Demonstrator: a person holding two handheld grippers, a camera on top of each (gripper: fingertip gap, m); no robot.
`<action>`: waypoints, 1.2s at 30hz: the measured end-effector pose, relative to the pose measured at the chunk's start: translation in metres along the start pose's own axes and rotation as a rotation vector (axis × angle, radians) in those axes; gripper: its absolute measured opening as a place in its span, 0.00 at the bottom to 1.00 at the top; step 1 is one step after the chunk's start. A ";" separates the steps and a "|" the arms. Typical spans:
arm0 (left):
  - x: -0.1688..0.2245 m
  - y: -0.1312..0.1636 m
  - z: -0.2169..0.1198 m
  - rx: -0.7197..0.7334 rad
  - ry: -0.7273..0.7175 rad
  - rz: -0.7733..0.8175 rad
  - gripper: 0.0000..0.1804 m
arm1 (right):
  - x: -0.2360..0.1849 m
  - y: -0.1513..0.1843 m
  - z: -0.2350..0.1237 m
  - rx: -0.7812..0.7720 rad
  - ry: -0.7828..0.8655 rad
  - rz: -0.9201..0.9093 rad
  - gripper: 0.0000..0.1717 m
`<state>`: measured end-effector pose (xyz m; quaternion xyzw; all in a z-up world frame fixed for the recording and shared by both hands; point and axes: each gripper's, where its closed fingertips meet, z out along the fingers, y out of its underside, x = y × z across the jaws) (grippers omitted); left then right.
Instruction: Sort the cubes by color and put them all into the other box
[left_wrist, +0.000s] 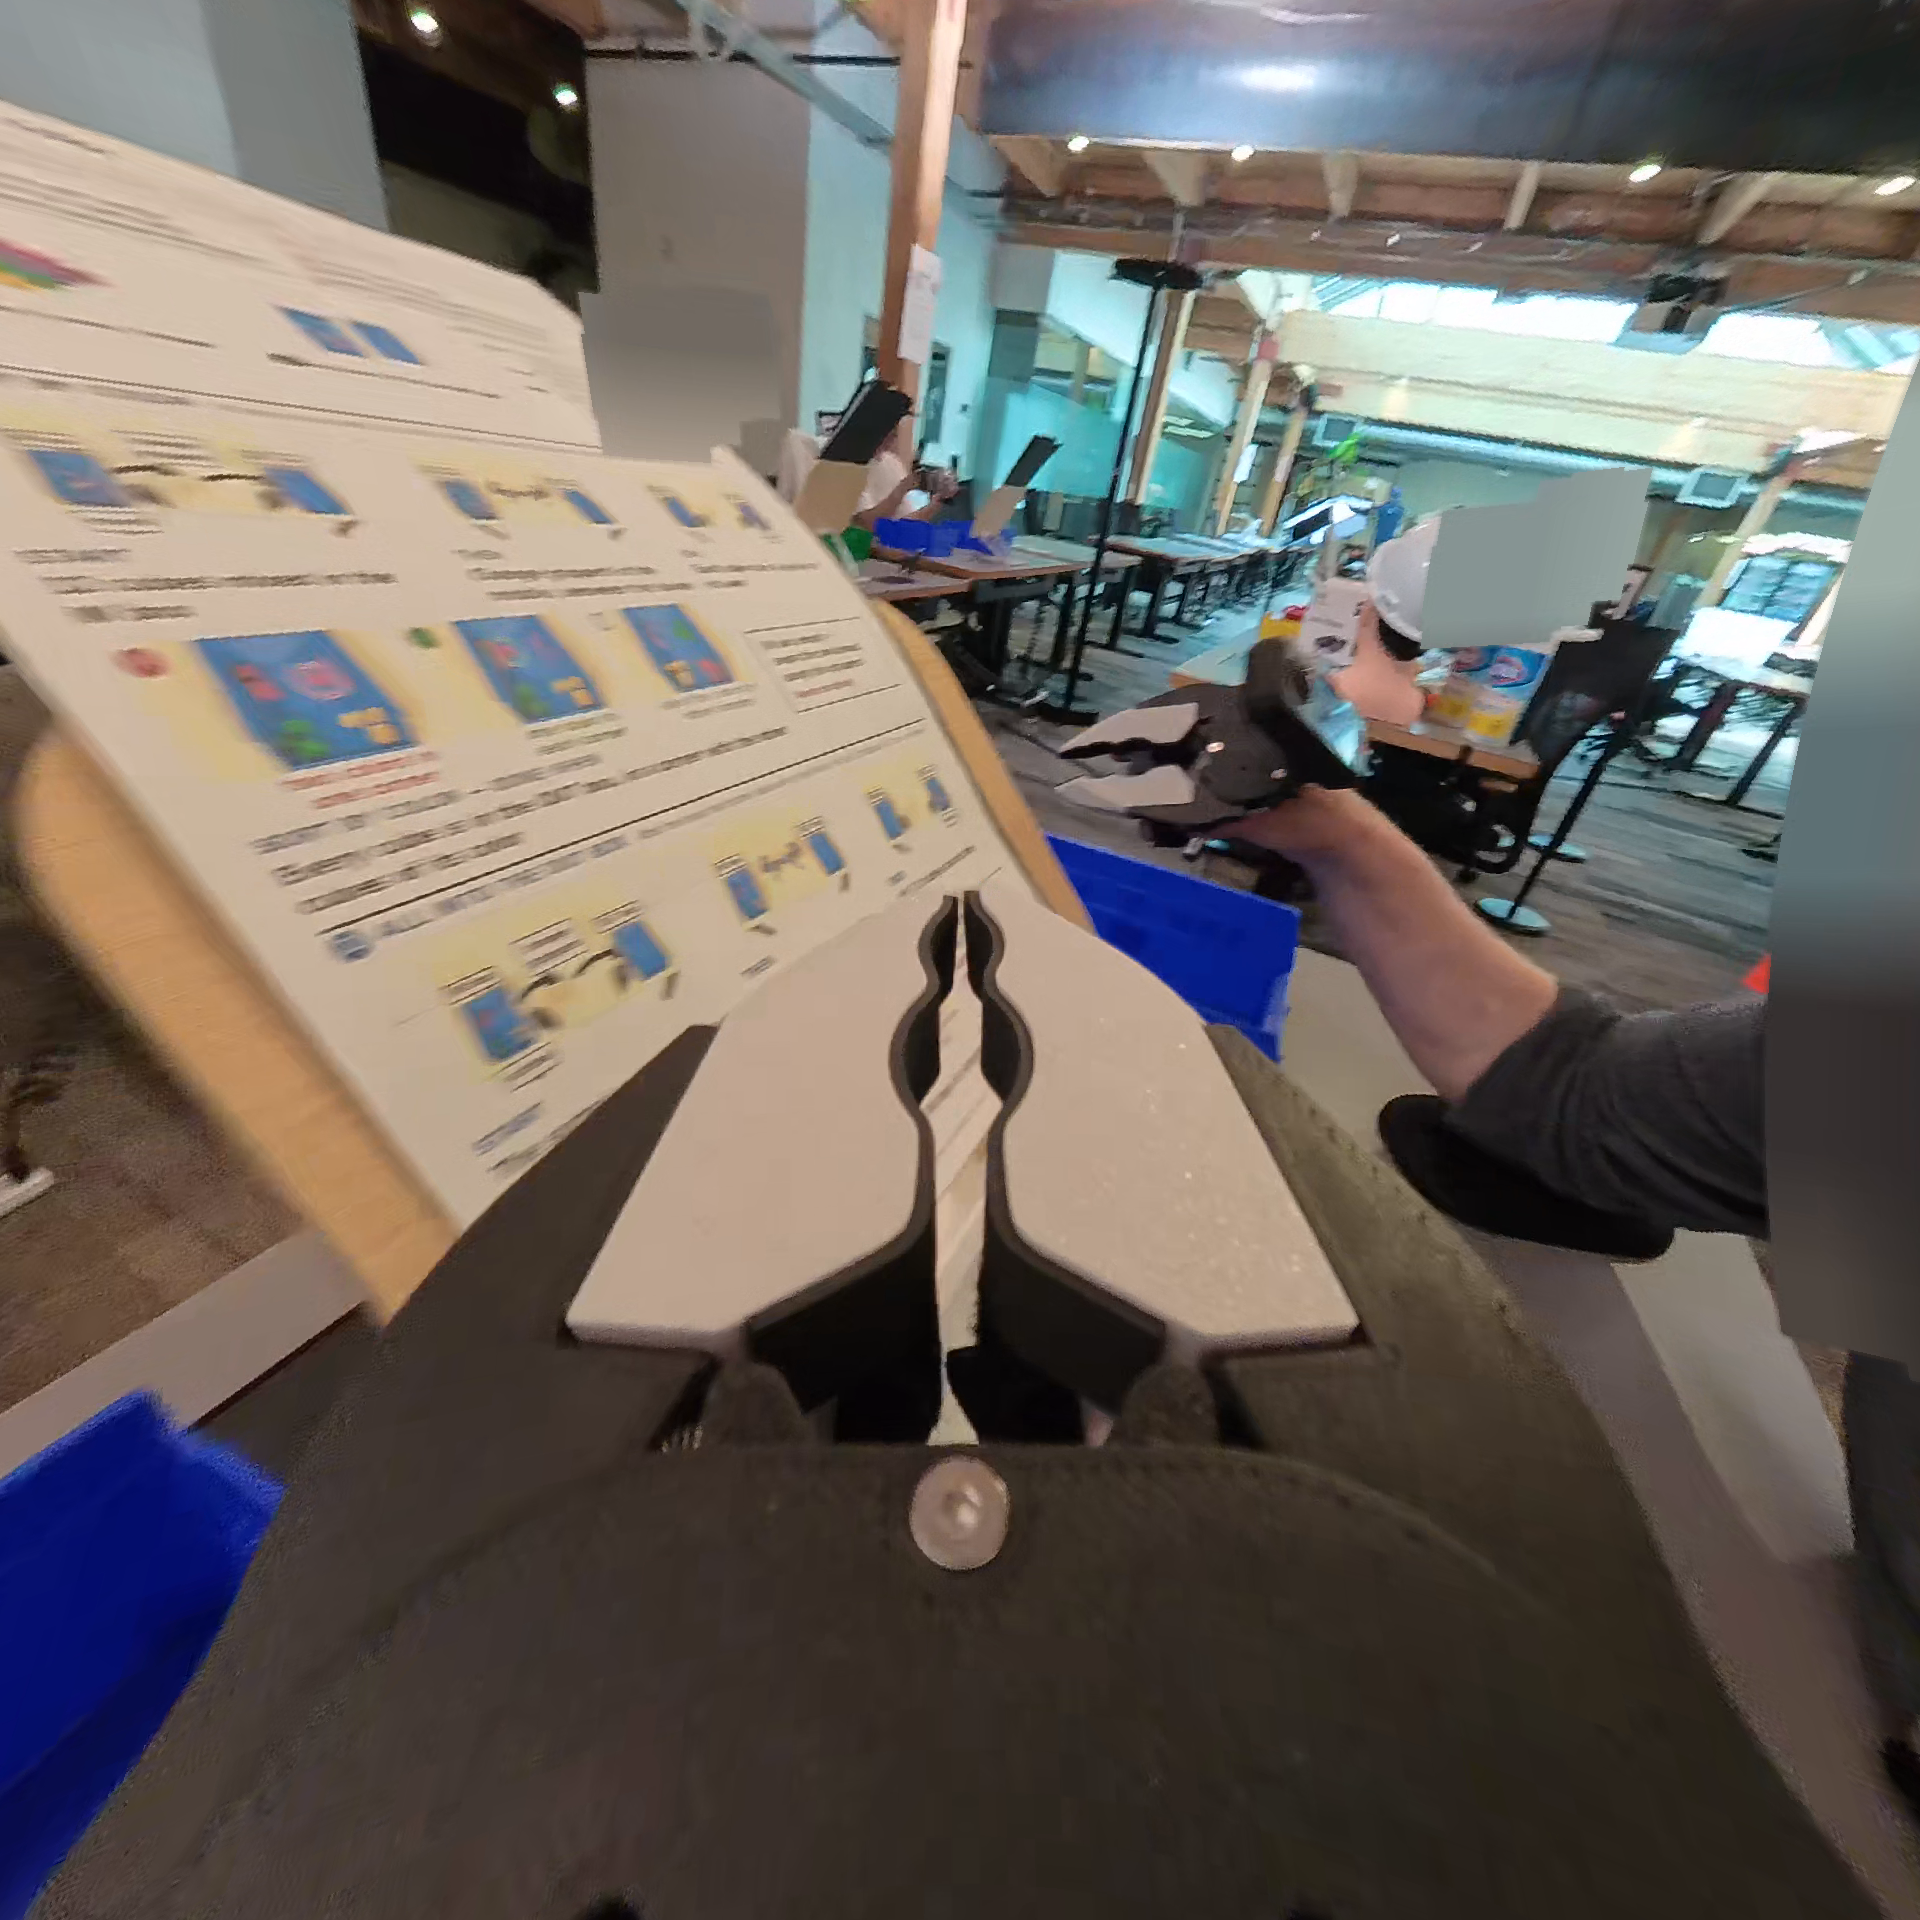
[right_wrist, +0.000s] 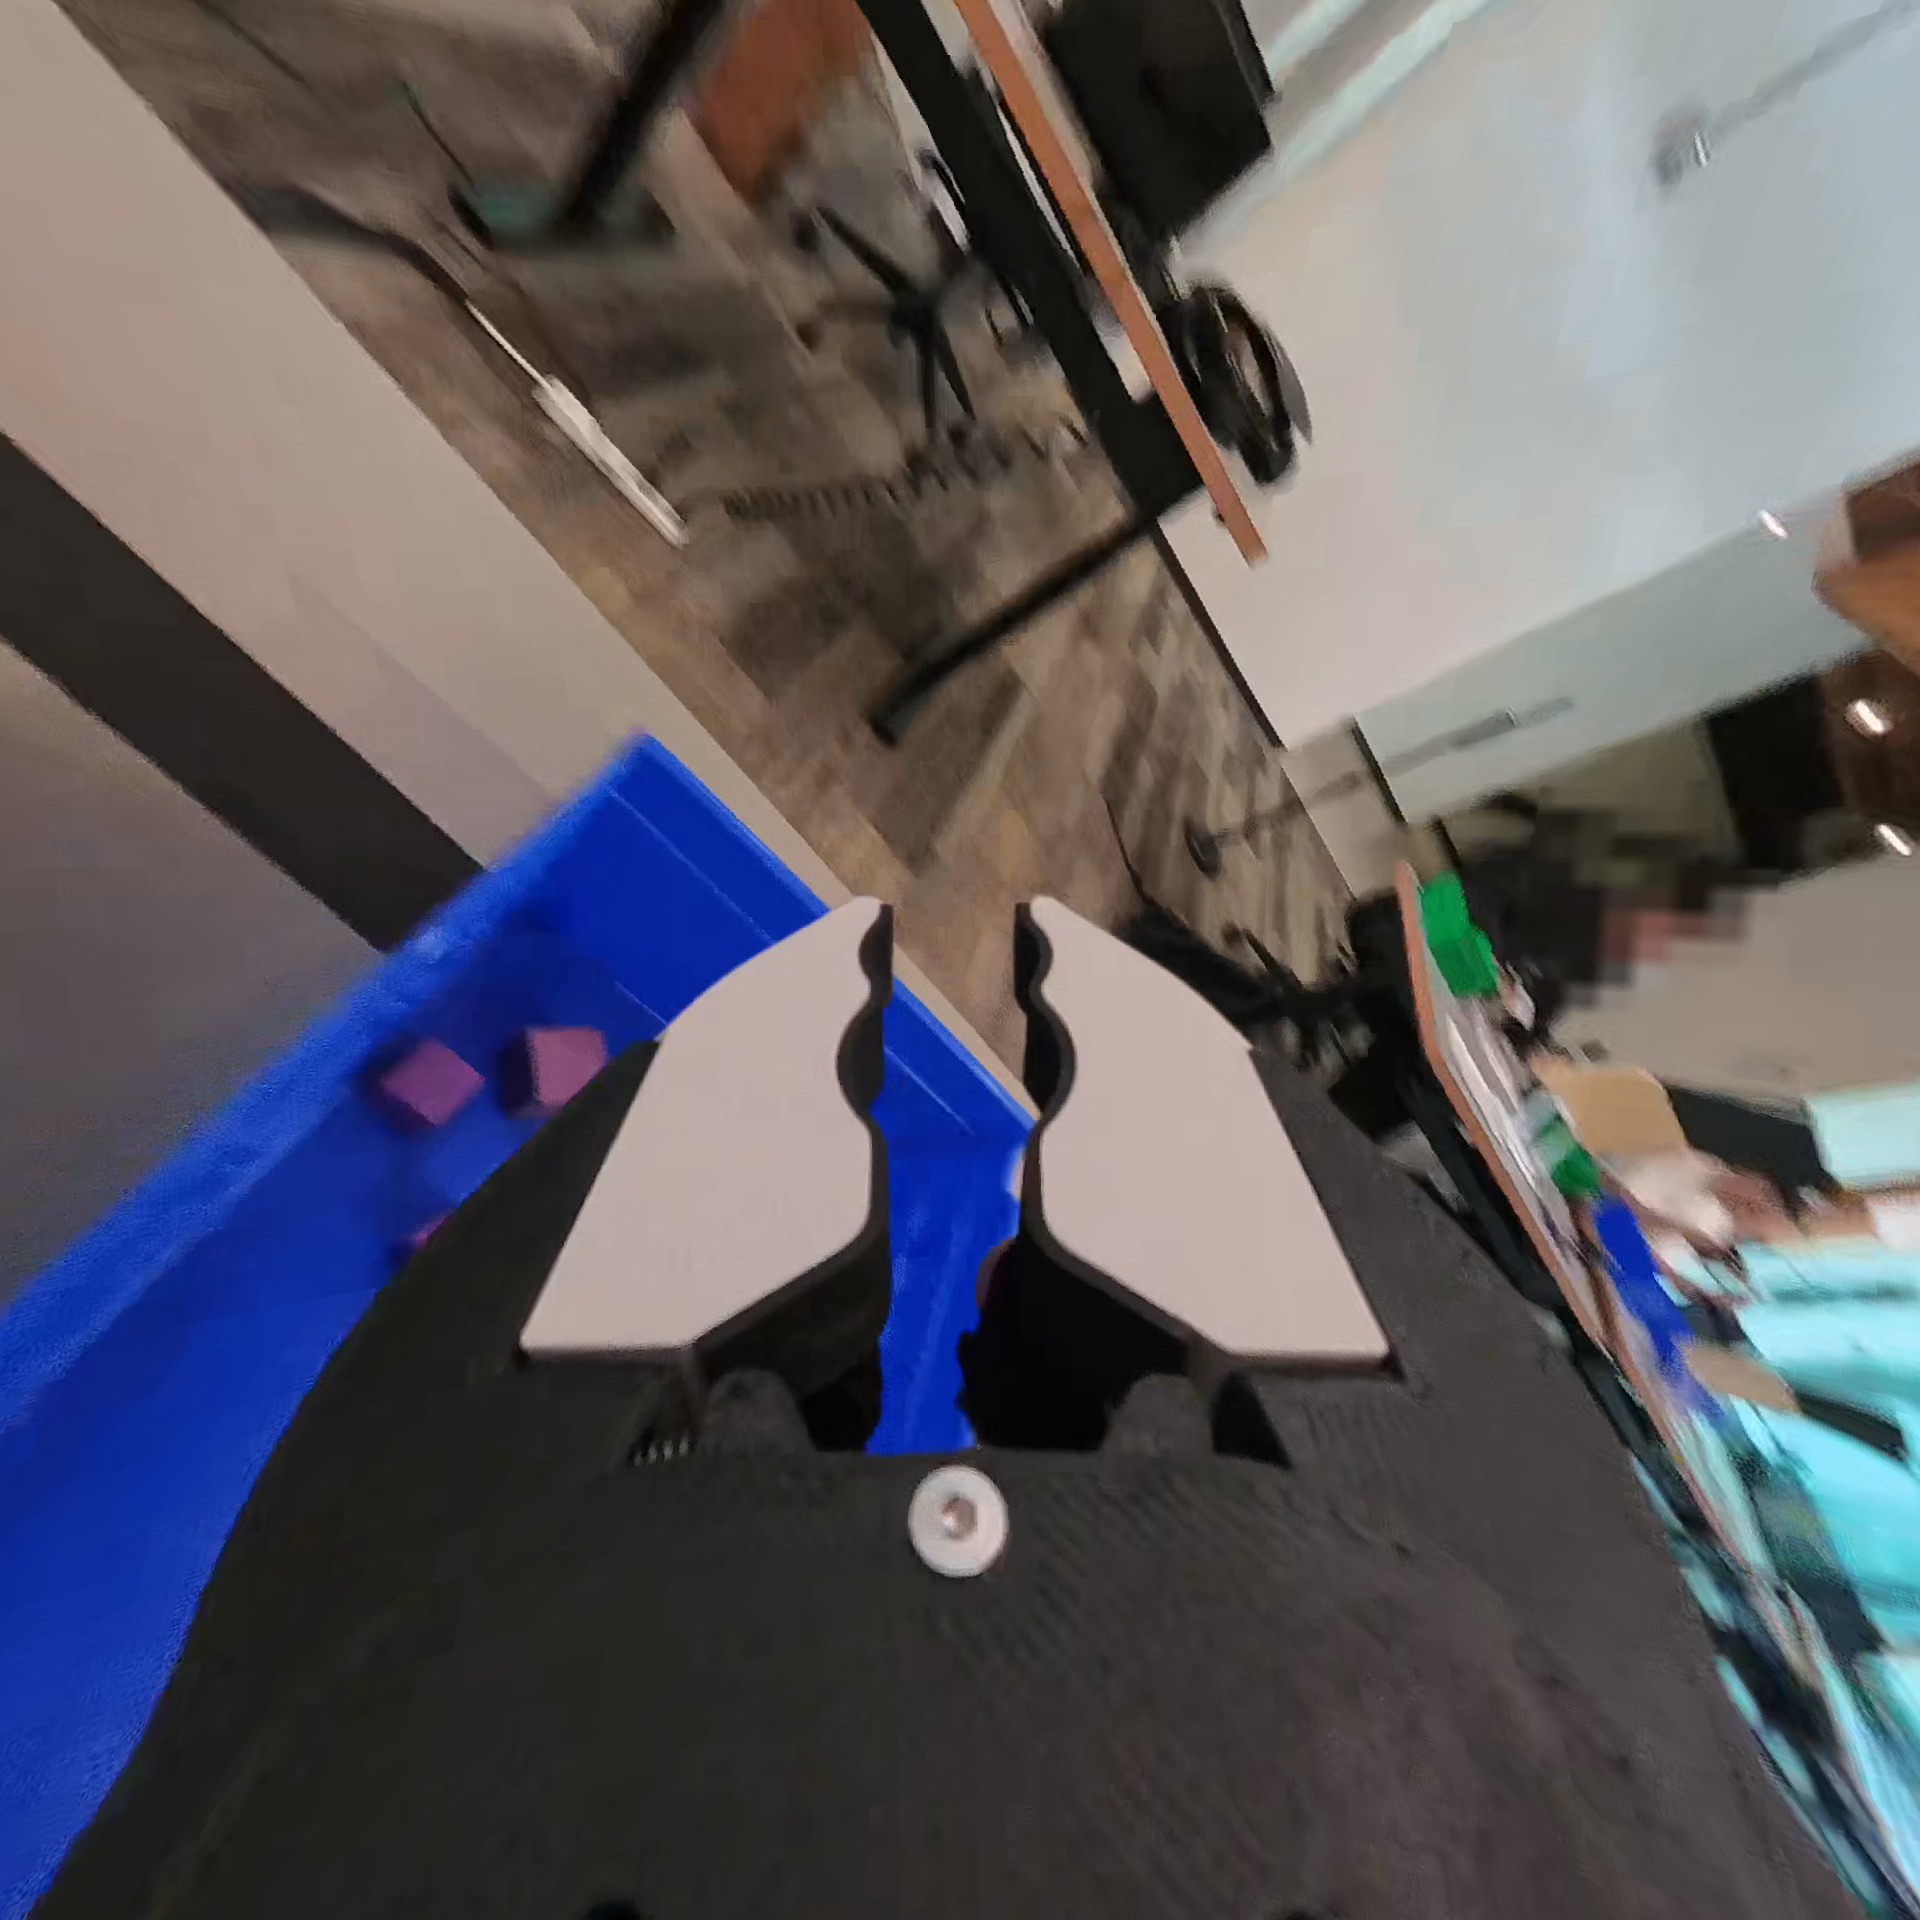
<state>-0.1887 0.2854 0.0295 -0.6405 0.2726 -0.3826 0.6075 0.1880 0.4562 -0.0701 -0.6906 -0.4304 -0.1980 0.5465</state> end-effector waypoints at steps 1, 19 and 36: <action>-0.010 0.001 -0.006 -0.017 -0.028 0.005 0.01 | -0.008 -0.009 -0.001 0.060 -0.043 0.023 0.12; -0.183 0.223 -0.089 -0.868 -0.462 -0.297 0.17 | -0.075 -0.069 -0.017 0.165 -0.129 0.050 0.11; -0.183 0.284 -0.081 -1.108 -0.253 0.077 0.17 | -0.099 -0.074 -0.014 0.176 -0.176 -0.006 0.11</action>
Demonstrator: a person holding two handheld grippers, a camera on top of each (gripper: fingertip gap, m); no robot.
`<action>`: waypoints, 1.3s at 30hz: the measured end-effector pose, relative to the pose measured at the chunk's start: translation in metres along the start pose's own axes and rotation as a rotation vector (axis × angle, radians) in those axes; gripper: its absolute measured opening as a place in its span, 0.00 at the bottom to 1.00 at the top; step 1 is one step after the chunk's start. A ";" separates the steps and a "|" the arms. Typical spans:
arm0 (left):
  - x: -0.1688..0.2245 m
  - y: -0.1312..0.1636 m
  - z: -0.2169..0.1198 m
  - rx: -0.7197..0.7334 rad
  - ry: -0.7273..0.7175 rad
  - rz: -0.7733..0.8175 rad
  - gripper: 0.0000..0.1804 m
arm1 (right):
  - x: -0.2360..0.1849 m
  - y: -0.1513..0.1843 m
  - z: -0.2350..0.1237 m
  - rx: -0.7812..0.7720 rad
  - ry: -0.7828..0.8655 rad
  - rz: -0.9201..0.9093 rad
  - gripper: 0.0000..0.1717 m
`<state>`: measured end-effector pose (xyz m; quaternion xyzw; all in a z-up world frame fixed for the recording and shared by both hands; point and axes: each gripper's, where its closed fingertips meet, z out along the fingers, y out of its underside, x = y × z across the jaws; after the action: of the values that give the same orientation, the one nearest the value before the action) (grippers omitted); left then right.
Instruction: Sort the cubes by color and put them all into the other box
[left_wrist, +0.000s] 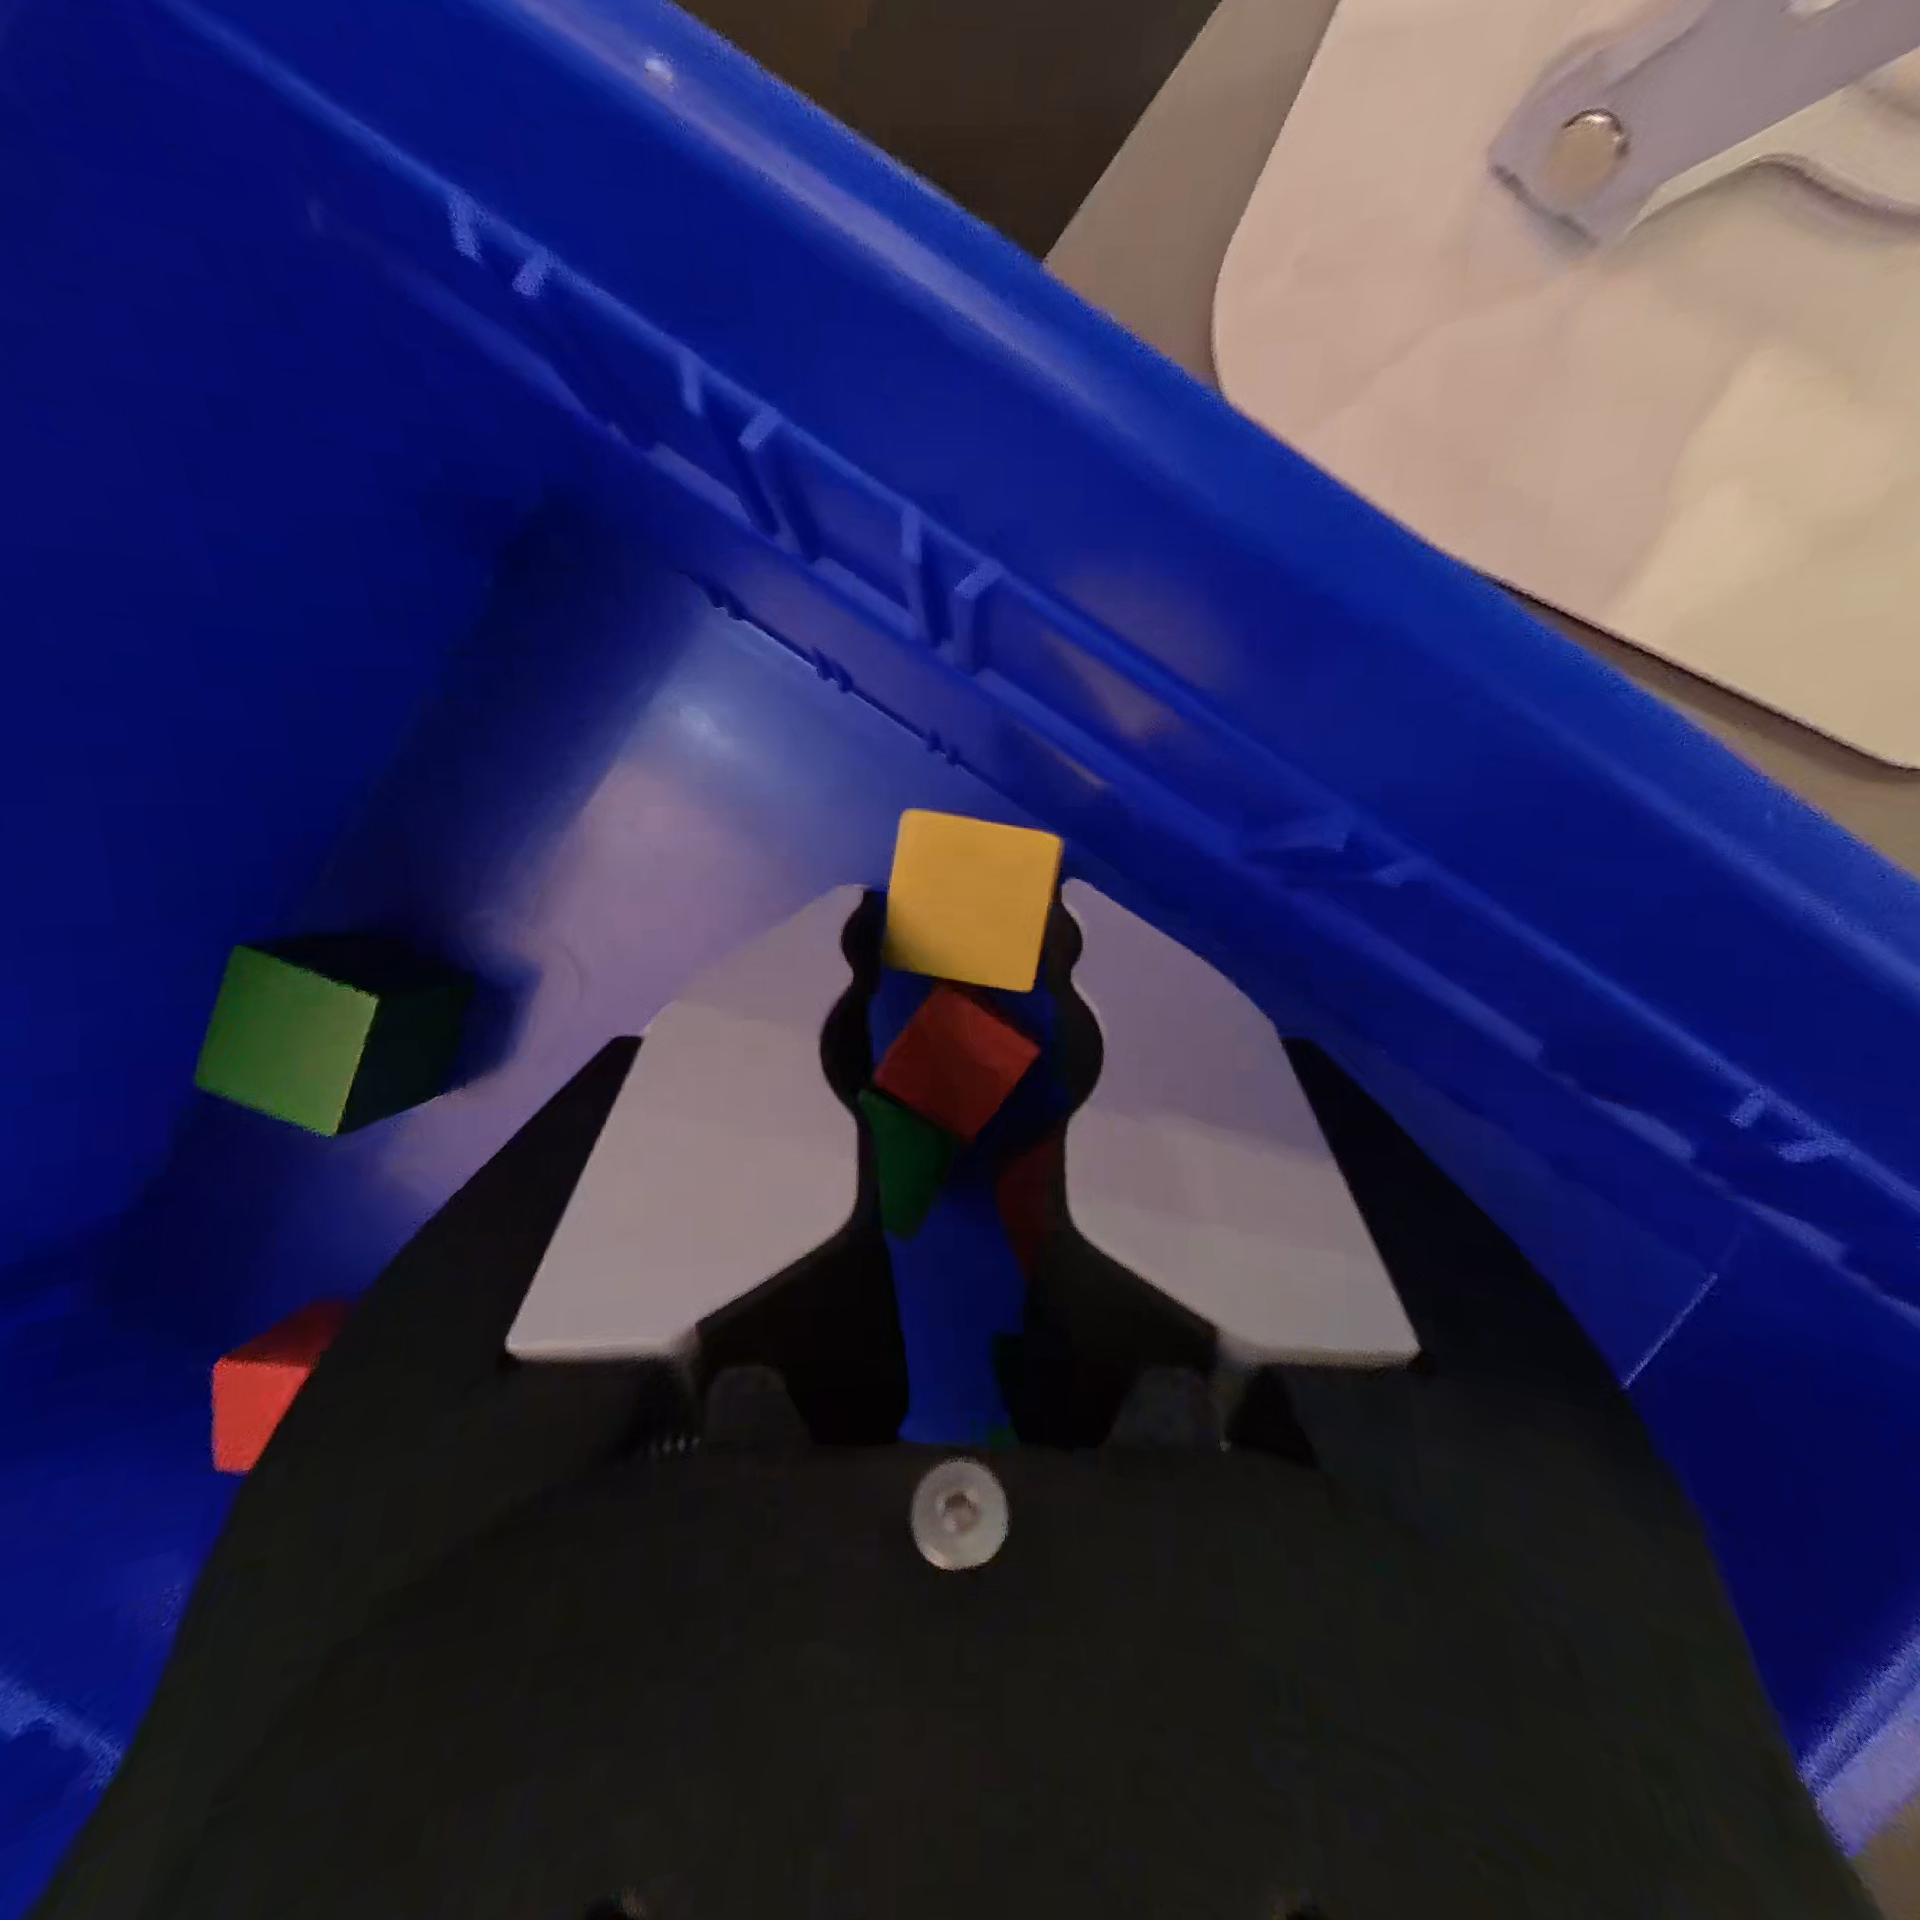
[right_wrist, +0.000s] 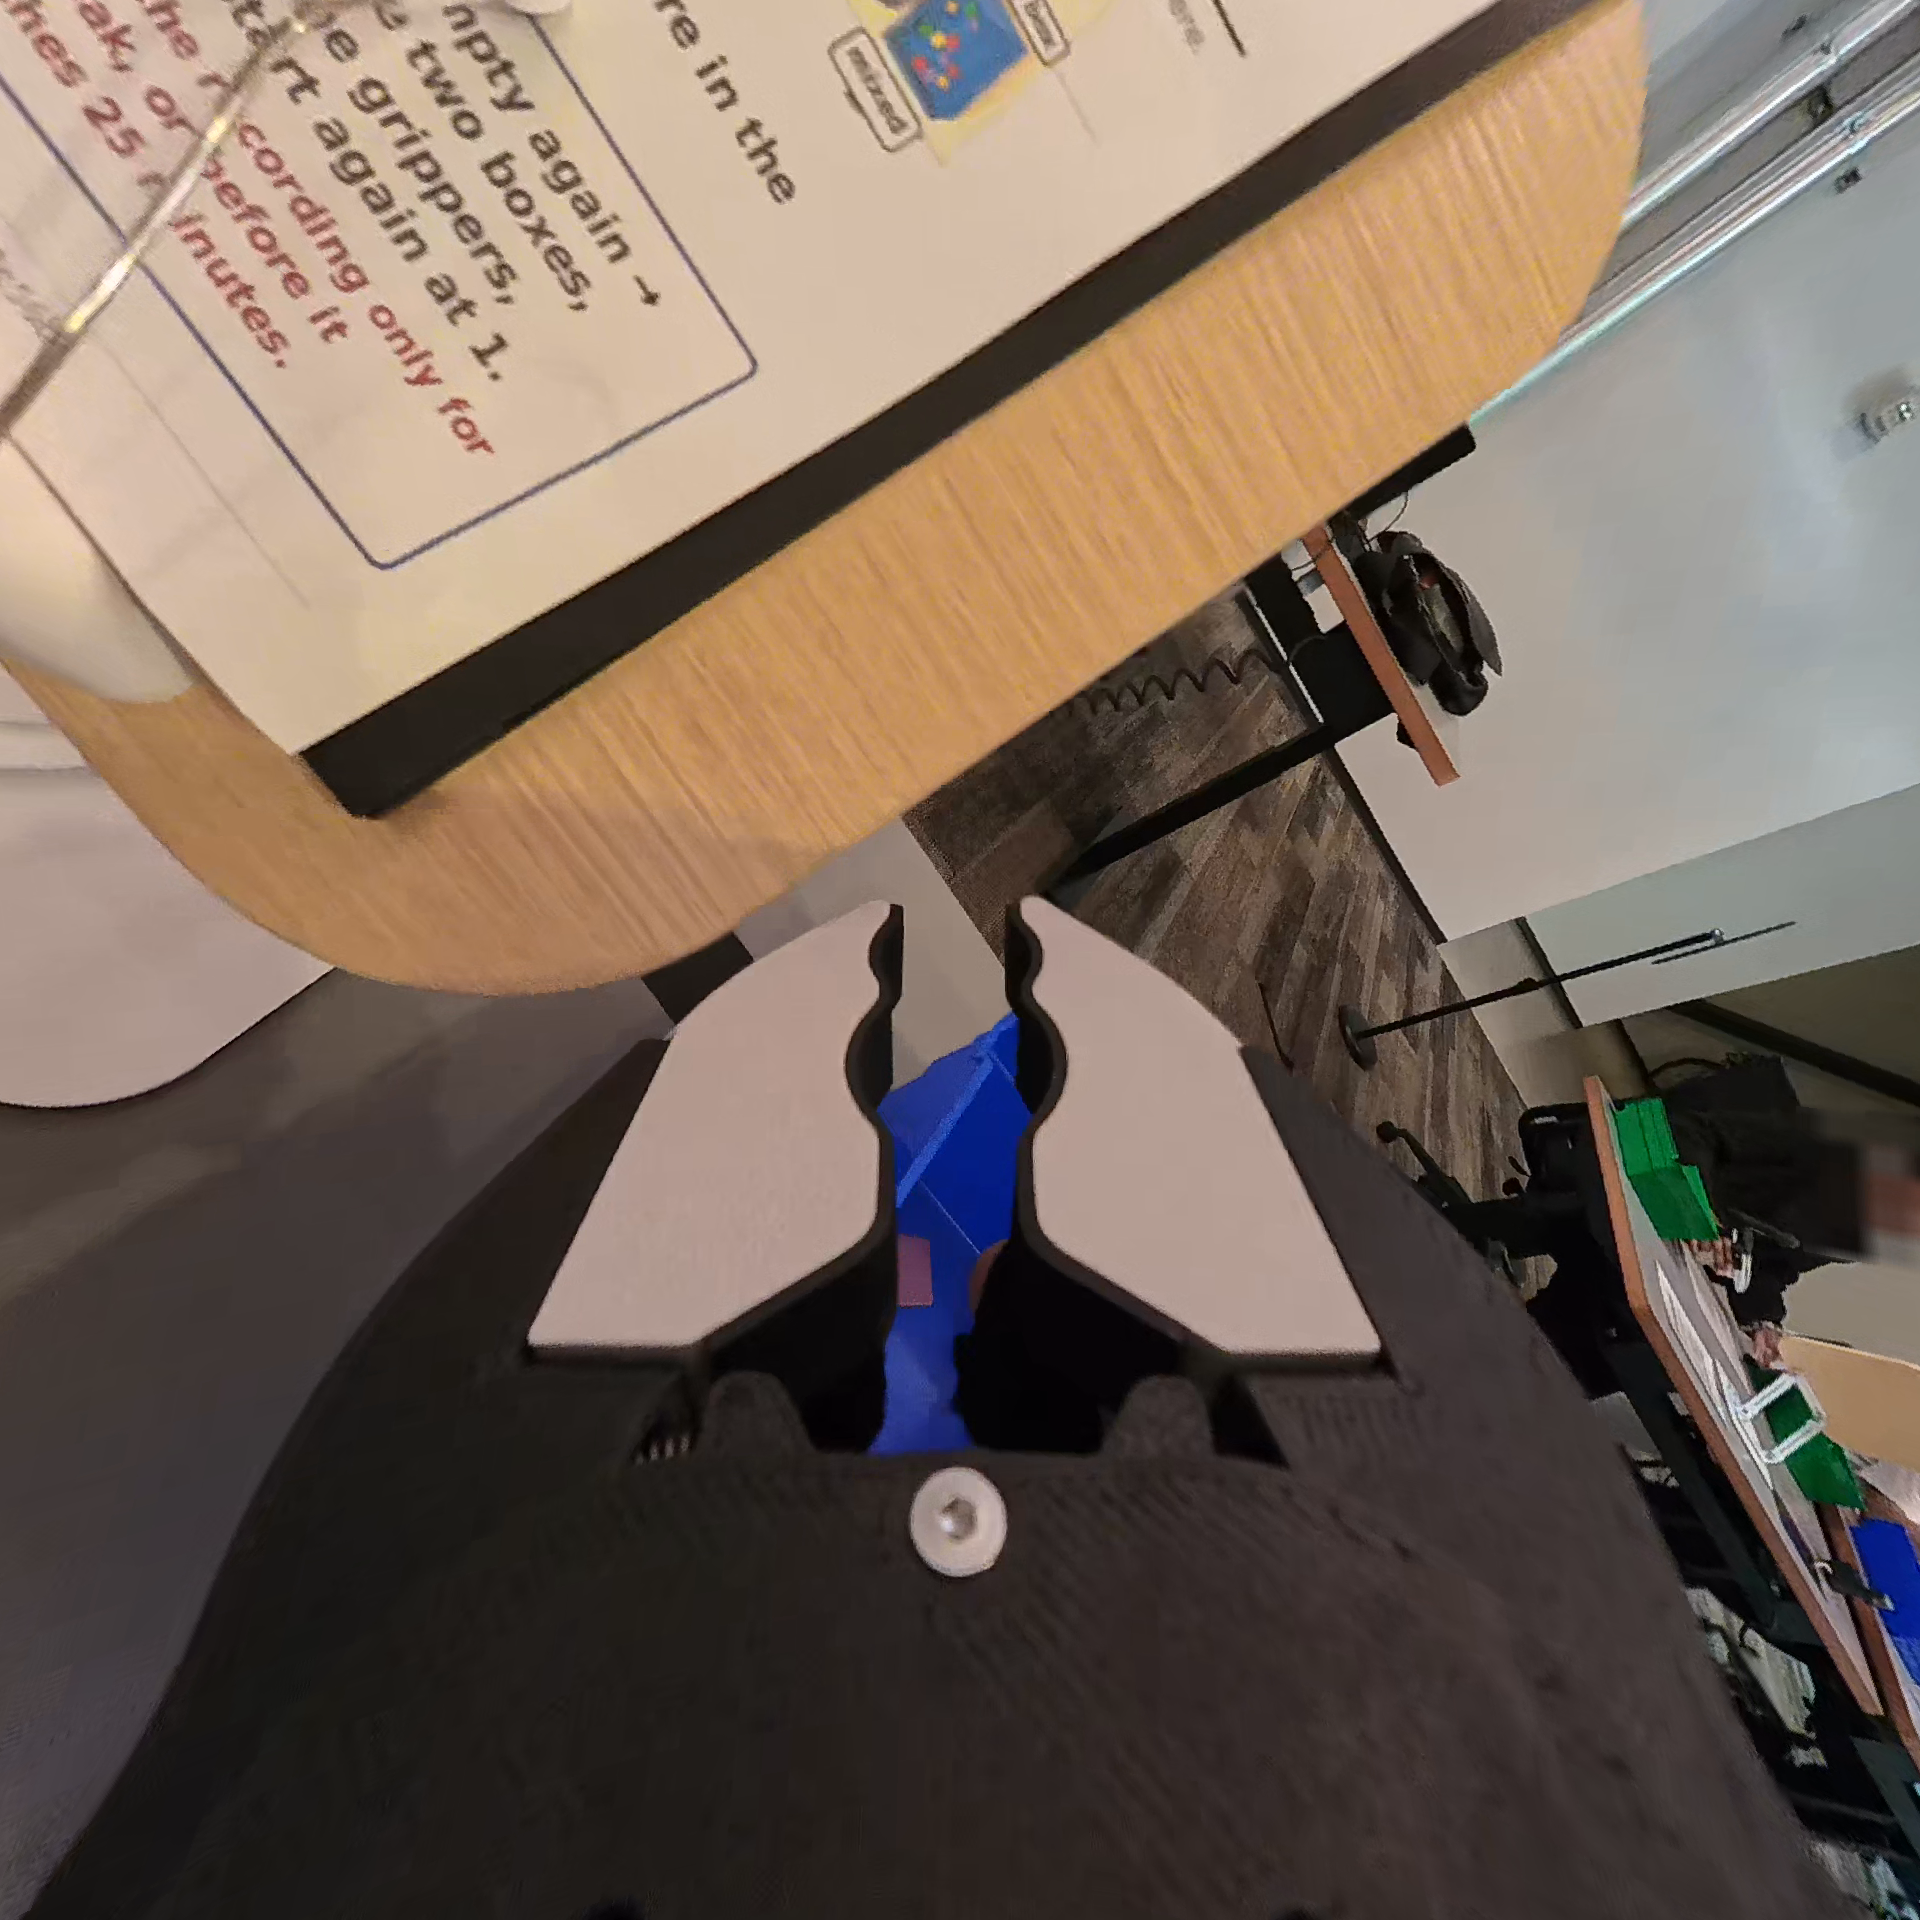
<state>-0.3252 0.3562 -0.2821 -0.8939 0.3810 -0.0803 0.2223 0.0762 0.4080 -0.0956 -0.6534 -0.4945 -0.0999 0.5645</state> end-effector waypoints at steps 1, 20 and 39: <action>0.002 -0.002 0.002 0.010 0.014 0.002 0.16 | -0.002 -0.001 0.000 0.002 -0.001 -0.007 0.11; 0.068 -0.131 -0.213 0.843 0.138 0.003 0.16 | -0.008 -0.115 -0.081 0.426 0.182 -0.201 0.14; 0.277 -0.230 -0.200 1.053 0.907 0.098 0.16 | -0.103 -0.173 -0.100 0.714 0.196 -0.355 0.30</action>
<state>-0.0460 0.2306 -0.0065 -0.5272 0.3865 -0.6096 0.4484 -0.0630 0.2477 -0.0215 -0.3083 -0.5470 -0.0796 0.7742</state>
